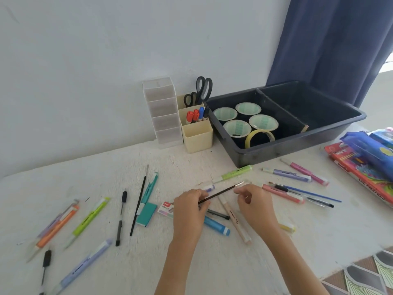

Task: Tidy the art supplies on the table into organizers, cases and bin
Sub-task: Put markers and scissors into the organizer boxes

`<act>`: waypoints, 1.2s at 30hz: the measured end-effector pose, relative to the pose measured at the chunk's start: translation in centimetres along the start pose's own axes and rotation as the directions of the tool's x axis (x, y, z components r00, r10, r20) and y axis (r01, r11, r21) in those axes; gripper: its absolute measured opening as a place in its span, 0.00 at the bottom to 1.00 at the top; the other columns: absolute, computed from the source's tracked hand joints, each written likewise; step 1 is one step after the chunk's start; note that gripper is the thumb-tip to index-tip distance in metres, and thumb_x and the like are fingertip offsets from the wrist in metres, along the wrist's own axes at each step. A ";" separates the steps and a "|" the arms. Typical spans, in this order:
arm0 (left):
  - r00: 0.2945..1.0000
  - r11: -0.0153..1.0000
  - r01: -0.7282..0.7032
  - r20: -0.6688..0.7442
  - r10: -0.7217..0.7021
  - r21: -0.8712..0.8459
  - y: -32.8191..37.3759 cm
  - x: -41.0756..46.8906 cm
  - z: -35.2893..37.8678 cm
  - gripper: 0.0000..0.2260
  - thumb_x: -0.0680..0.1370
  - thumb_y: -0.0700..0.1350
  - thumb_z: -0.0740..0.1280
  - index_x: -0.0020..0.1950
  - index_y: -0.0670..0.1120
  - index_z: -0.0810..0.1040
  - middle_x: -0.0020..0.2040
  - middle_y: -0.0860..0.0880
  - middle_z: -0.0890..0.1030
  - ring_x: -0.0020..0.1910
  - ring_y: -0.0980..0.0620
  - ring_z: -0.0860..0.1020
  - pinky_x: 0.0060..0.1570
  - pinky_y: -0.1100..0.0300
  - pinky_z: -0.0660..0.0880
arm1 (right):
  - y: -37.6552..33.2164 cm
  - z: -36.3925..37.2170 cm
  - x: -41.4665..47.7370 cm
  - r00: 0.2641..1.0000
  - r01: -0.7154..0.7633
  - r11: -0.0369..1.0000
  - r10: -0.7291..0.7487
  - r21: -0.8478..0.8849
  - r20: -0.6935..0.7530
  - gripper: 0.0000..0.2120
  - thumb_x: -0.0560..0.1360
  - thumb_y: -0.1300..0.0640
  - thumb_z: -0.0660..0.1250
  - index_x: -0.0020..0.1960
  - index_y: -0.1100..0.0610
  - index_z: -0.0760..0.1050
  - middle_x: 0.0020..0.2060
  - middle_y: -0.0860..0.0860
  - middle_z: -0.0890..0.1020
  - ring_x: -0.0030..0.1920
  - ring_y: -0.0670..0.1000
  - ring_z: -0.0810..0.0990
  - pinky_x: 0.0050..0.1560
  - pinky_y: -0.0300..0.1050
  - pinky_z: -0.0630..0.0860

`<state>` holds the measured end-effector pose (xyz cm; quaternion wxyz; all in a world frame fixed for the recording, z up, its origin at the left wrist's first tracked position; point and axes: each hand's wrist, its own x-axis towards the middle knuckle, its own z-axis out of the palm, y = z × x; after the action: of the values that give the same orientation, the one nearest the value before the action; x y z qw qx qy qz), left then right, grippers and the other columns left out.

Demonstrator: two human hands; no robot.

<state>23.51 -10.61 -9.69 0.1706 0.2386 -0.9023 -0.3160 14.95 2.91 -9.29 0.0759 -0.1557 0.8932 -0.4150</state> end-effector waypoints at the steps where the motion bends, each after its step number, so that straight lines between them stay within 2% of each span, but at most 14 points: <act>1: 1.000 0.998 -0.004 0.016 0.003 0.067 0.2 0.2 0.1 0.10 0.76 0.46 0.68 0.56 0.49 0.80 0.51 0.54 0.81 0.51 0.56 0.76 0.50 0.67 0.65 | 0.0 -0.1 -0.1 1.000 -0.001 1.000 0.001 -0.001 0.010 0.12 0.76 0.67 0.62 0.52 0.55 0.79 0.47 0.49 0.80 0.45 0.44 0.75 0.47 0.34 0.71; 3: 1.000 0.994 -0.001 0.024 -0.001 0.105 0.6 0.4 0.3 0.09 0.77 0.46 0.67 0.56 0.49 0.81 0.50 0.53 0.81 0.51 0.54 0.76 0.50 0.64 0.67 | 0.2 -0.3 -0.1 0.999 -0.012 1.000 0.012 0.005 0.039 0.11 0.76 0.66 0.62 0.52 0.55 0.79 0.48 0.48 0.80 0.47 0.44 0.76 0.49 0.33 0.72; 5: 1.000 1.000 0.028 -0.013 -0.028 0.000 0.9 0.2 0.4 0.08 0.77 0.43 0.67 0.55 0.47 0.81 0.48 0.51 0.81 0.48 0.55 0.77 0.51 0.62 0.73 | 0.2 -0.6 -0.2 0.999 -0.035 0.998 0.034 0.056 0.025 0.10 0.76 0.65 0.63 0.52 0.55 0.80 0.47 0.48 0.80 0.44 0.42 0.76 0.44 0.28 0.70; 7: 0.996 0.987 0.069 -0.052 -0.077 -0.147 1.6 -0.3 0.3 0.07 0.76 0.42 0.68 0.53 0.47 0.81 0.46 0.53 0.81 0.46 0.58 0.77 0.47 0.67 0.73 | 0.1 -0.9 -0.3 0.995 -0.096 0.973 0.099 0.210 -0.005 0.07 0.76 0.60 0.65 0.52 0.55 0.80 0.43 0.46 0.81 0.41 0.40 0.77 0.39 0.28 0.70; 10: 0.994 0.932 0.104 0.007 -0.108 -0.349 3.2 -1.1 0.5 0.06 0.75 0.41 0.70 0.49 0.51 0.81 0.43 0.58 0.81 0.42 0.61 0.78 0.41 0.72 0.72 | -0.5 -1.7 -0.4 0.968 -0.247 0.825 0.236 0.508 0.087 0.09 0.75 0.48 0.66 0.47 0.53 0.81 0.38 0.46 0.83 0.38 0.44 0.80 0.36 0.33 0.73; 14: 0.989 0.908 0.124 0.126 -0.079 -0.400 6.3 -1.6 2.1 0.05 0.75 0.46 0.69 0.50 0.54 0.80 0.44 0.61 0.80 0.44 0.66 0.76 0.41 0.74 0.71 | -0.2 -3.8 0.0 0.965 -0.226 0.777 0.259 0.587 0.028 0.09 0.75 0.52 0.67 0.44 0.56 0.82 0.34 0.49 0.84 0.37 0.49 0.81 0.38 0.39 0.76; 18: 0.993 0.913 0.092 0.104 -0.054 -0.397 8.9 -1.1 4.4 0.04 0.77 0.52 0.65 0.52 0.58 0.76 0.48 0.61 0.79 0.49 0.67 0.75 0.46 0.74 0.71 | 1.8 -7.8 1.0 0.956 -0.193 0.761 0.287 0.619 -0.054 0.07 0.75 0.54 0.67 0.47 0.55 0.82 0.36 0.52 0.83 0.37 0.48 0.80 0.41 0.39 0.76; 24: 0.975 0.973 -0.115 0.166 0.149 -0.199 13.7 2.4 8.8 0.08 0.79 0.48 0.64 0.55 0.50 0.79 0.50 0.55 0.79 0.49 0.60 0.75 0.46 0.73 0.71 | 6.7 -14.3 1.5 0.912 -0.135 0.774 0.341 0.619 -0.228 0.07 0.75 0.53 0.68 0.43 0.55 0.82 0.31 0.52 0.78 0.33 0.50 0.75 0.39 0.45 0.74; 27: 0.923 0.956 -0.290 0.278 0.268 0.041 16.3 4.6 11.1 0.09 0.79 0.46 0.64 0.56 0.47 0.80 0.51 0.51 0.79 0.51 0.56 0.75 0.51 0.67 0.71 | 8.6 -16.0 1.1 0.896 -0.134 0.766 0.365 0.629 -0.253 0.06 0.74 0.55 0.69 0.44 0.56 0.83 0.30 0.51 0.78 0.30 0.48 0.75 0.37 0.44 0.74; 29: 0.858 0.888 -0.372 0.465 0.218 0.270 17.7 6.2 12.3 0.11 0.79 0.47 0.63 0.57 0.45 0.80 0.51 0.48 0.79 0.53 0.52 0.75 0.52 0.61 0.70 | 9.5 -16.8 0.8 0.894 -0.137 0.768 0.368 0.626 -0.256 0.06 0.74 0.55 0.70 0.43 0.56 0.83 0.30 0.52 0.78 0.30 0.48 0.75 0.38 0.44 0.74; 31: 0.802 0.827 -0.360 0.596 0.039 0.431 19.3 7.4 12.5 0.12 0.79 0.48 0.63 0.57 0.44 0.78 0.45 0.48 0.76 0.51 0.50 0.74 0.49 0.59 0.67 | 10.3 -17.5 0.7 0.893 -0.138 0.765 0.372 0.630 -0.255 0.05 0.74 0.55 0.69 0.43 0.56 0.83 0.30 0.52 0.79 0.29 0.48 0.75 0.37 0.43 0.75; 32: 0.773 0.804 -0.366 0.634 -0.017 0.468 19.8 7.8 12.6 0.12 0.79 0.49 0.63 0.58 0.44 0.77 0.44 0.48 0.74 0.50 0.50 0.73 0.48 0.59 0.65 | 10.6 -17.7 0.7 0.891 -0.138 0.765 0.373 0.629 -0.259 0.05 0.74 0.55 0.69 0.43 0.56 0.82 0.31 0.52 0.79 0.30 0.48 0.75 0.37 0.43 0.75; 34: 0.726 0.783 -0.389 0.684 -0.064 0.485 20.1 8.1 12.8 0.15 0.78 0.50 0.64 0.61 0.44 0.75 0.53 0.47 0.76 0.55 0.49 0.73 0.52 0.59 0.66 | 11.0 -18.1 0.8 0.891 -0.132 0.771 0.368 0.623 -0.267 0.05 0.74 0.55 0.70 0.44 0.56 0.82 0.32 0.53 0.80 0.30 0.48 0.76 0.37 0.42 0.75; 36: 0.712 0.777 -0.443 0.702 0.003 0.447 19.3 7.7 12.5 0.14 0.79 0.49 0.64 0.62 0.44 0.75 0.59 0.48 0.77 0.59 0.49 0.74 0.58 0.59 0.66 | 11.3 -18.1 1.0 0.895 -0.128 0.778 0.358 0.616 -0.266 0.06 0.74 0.54 0.69 0.44 0.55 0.82 0.33 0.53 0.81 0.31 0.49 0.77 0.37 0.42 0.75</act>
<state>5.22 4.58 -5.20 -0.2065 0.0326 -0.9760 -0.0607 6.77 22.37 -6.27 0.0051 0.0746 0.7327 -0.6764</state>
